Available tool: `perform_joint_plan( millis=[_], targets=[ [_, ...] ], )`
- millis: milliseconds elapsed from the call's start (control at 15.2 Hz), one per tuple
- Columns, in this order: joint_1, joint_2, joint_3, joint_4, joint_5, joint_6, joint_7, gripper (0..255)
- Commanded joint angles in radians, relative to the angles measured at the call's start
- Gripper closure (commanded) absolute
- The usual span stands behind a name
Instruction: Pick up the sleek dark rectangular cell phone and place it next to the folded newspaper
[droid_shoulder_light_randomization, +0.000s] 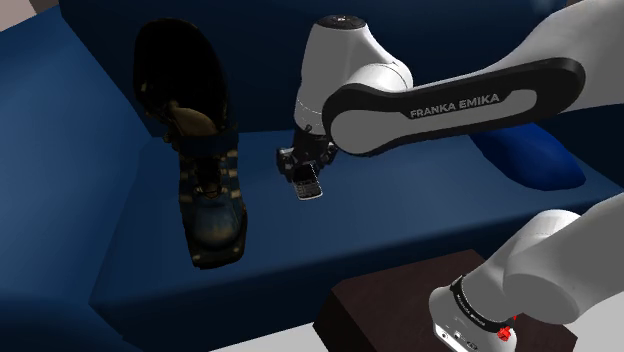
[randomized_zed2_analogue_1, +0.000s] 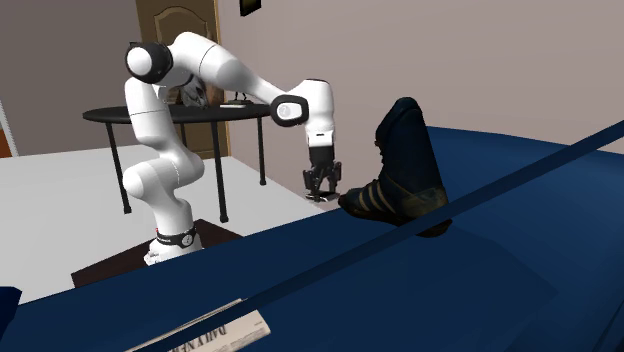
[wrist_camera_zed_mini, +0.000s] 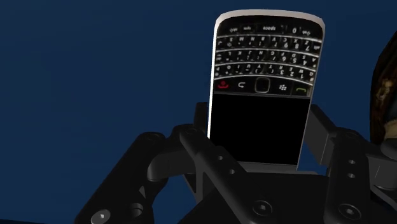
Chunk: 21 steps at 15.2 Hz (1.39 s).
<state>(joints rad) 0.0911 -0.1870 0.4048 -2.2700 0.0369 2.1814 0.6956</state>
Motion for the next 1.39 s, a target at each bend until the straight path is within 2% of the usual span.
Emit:
perform_joint_plan(
  millis=[0, 198, 792, 1320],
  targets=[
    [0.001, -0.013, -0.002, 0.015, 0.005, -0.027, -0.003, 255],
    [0.002, -0.023, -0.005, 0.035, 0.009, -0.057, -0.007, 255],
    [-0.093, 0.025, -0.137, 0.091, -0.014, -0.068, -0.22, 255],
    [-0.175, 0.129, -0.236, 0.218, -0.033, -0.093, -0.39, 255]
  ],
)
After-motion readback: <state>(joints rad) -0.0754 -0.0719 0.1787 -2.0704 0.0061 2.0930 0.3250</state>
